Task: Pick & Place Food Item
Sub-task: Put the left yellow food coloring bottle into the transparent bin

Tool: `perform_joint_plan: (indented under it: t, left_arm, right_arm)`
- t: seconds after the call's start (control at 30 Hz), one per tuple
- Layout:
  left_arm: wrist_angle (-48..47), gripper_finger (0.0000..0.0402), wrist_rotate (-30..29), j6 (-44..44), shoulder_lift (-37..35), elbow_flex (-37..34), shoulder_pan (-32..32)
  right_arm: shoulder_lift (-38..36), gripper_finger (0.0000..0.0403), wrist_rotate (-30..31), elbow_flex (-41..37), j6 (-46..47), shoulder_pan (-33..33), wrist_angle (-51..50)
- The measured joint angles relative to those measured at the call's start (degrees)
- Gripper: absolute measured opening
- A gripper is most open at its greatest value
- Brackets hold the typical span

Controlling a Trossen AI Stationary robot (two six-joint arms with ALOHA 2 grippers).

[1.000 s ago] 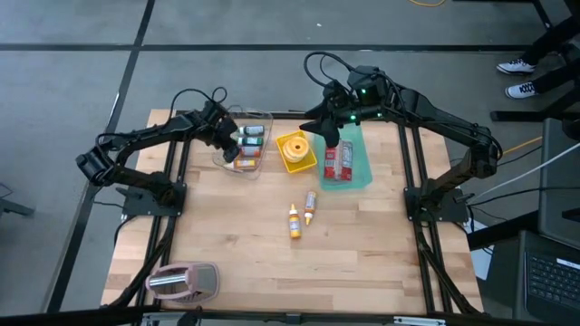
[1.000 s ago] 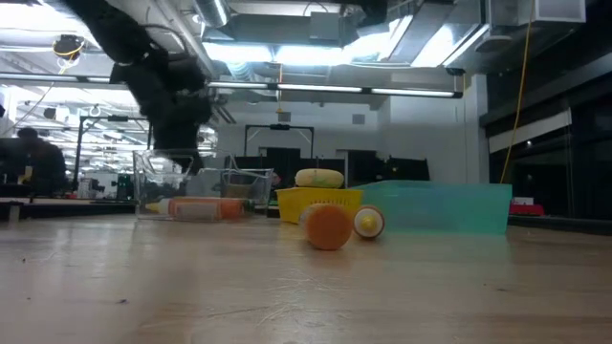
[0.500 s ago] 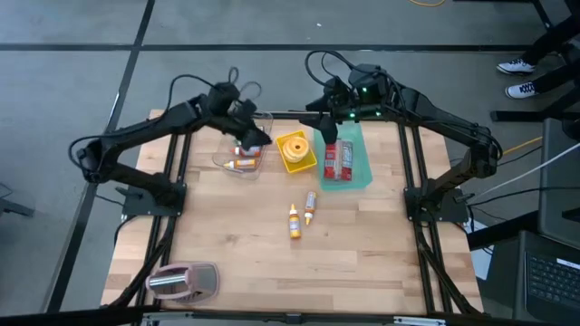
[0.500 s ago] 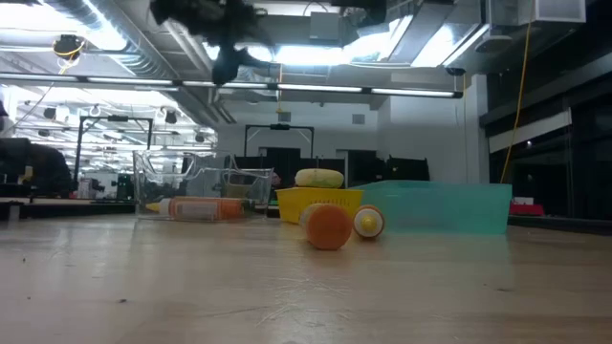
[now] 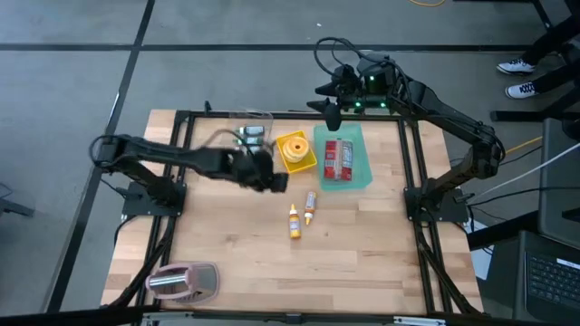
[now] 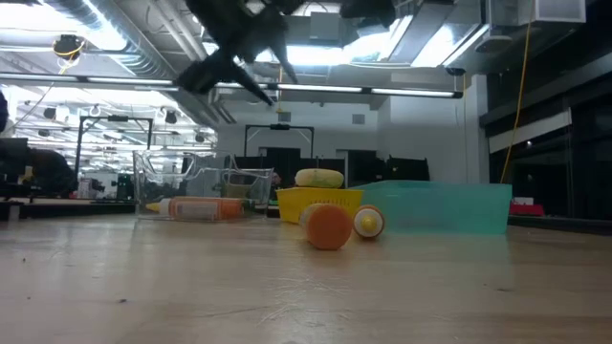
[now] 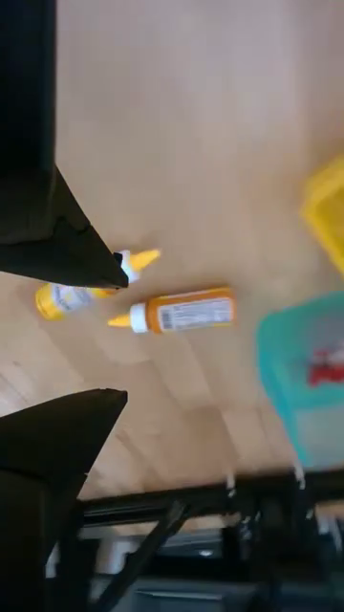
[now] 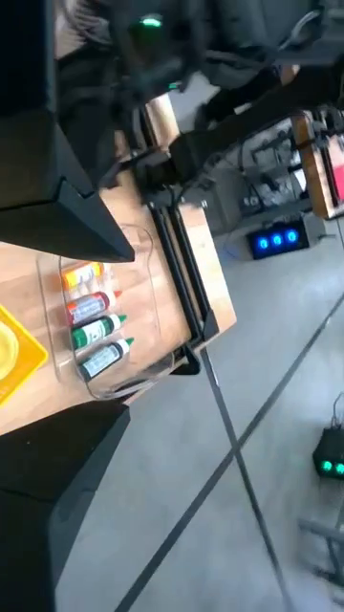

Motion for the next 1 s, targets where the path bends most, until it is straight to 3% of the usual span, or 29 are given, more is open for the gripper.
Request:
perform_joint_plan:
  t: [0.17,0.33,0.6,1.0]
  left_arm:
    - [4.96,0.0177,-3.32,-13.73,8.52,0.01,-5.01]
    - [5.54,0.0177,-2.36,-20.20,16.34,2.62,-7.60]
    - [1.82,0.0178,-0.97,-19.95,23.83,8.90,-6.41]
    - [1.76,0.0178,1.13,-16.68,26.42,8.94,-2.76]
  right_arm:
    - [-0.21,0.0247,-4.97,0.00,-2.31,-0.80,-2.00]
    - [-0.34,0.0247,-9.31,0.00,-3.86,-0.78,-3.95]
    - [-0.34,0.0247,-12.97,0.00,-3.99,-0.67,-4.10]
    - [-0.34,0.0247,-13.02,0.00,-5.66,-0.64,-6.14]
